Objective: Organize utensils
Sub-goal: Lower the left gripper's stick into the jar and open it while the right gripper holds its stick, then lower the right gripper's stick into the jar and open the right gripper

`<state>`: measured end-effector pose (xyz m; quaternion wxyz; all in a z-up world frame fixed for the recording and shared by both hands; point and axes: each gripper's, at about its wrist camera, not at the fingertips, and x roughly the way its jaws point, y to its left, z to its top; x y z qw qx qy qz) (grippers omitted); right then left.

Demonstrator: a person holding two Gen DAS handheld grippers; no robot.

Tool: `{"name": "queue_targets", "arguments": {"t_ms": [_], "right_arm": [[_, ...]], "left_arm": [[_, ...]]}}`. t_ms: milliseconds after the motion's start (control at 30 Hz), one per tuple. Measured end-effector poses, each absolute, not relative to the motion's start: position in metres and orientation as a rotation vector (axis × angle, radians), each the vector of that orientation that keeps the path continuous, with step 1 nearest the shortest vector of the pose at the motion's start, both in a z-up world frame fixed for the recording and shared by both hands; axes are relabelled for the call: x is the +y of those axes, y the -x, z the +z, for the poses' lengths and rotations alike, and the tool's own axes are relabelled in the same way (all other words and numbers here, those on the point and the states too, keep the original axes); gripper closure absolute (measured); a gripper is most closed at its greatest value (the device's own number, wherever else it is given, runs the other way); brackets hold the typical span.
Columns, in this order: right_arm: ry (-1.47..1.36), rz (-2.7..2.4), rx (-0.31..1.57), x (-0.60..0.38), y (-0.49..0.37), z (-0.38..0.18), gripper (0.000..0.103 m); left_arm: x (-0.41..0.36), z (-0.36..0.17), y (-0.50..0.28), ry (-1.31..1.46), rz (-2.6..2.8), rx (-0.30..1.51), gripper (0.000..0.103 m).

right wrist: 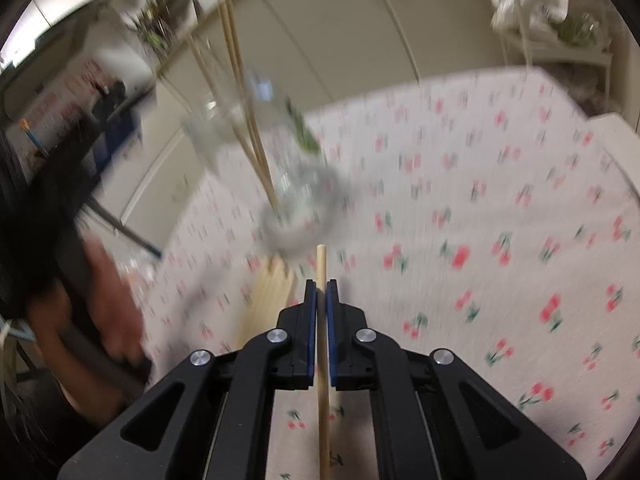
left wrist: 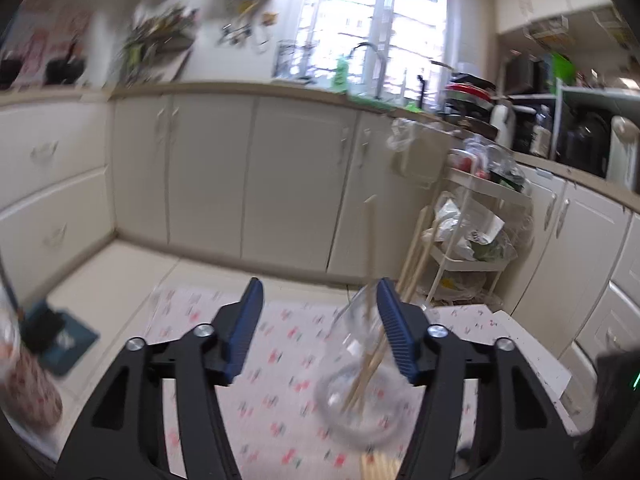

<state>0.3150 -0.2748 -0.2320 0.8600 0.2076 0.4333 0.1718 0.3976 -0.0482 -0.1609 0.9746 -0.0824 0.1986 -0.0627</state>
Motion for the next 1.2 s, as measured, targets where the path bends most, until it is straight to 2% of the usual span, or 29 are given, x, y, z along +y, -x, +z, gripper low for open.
{"name": "queue_targets", "arguments": {"t_ms": [333, 567, 700, 867, 1033, 1100, 1133, 1167, 1200], "right_arm": [[-0.599, 0.327, 0.512, -0.272, -0.334, -0.149, 0.097], [-0.591, 0.354, 0.359, -0.264, -0.350, -0.090, 0.097], [-0.507, 0.278, 0.472, -0.266, -0.359, -0.097, 0.097], [-0.436, 0.102, 0.839, -0.279, -0.382, -0.185, 0.097], [-0.341, -0.010, 0.947, -0.269, -0.392, -0.227, 0.097], [-0.272, -0.036, 0.973, -0.260, -0.397, -0.234, 0.087], [-0.234, -0.058, 0.982, -0.255, -0.398, -0.236, 0.070], [-0.210, -0.066, 0.988, -0.252, -0.398, -0.240, 0.063], [-0.192, -0.065, 0.997, -0.250, -0.398, -0.244, 0.063]], "left_arm": [[-0.005, -0.201, -0.372, 0.283, -0.049, 0.475, 0.031], [0.009, -0.216, -0.380, 0.355, -0.044, 0.512, 0.026], [0.013, -0.220, -0.381, 0.381, -0.045, 0.515, 0.026], [0.010, -0.221, -0.381, 0.372, -0.059, 0.518, 0.022], [0.009, -0.221, -0.383, 0.378, -0.064, 0.524, 0.021], [0.010, -0.221, -0.384, 0.380, -0.065, 0.527, 0.021], [0.010, -0.221, -0.384, 0.380, -0.065, 0.526, 0.021], [0.010, -0.222, -0.384, 0.381, -0.066, 0.527, 0.021], [0.010, -0.221, -0.384, 0.380, -0.065, 0.528, 0.021]]}}
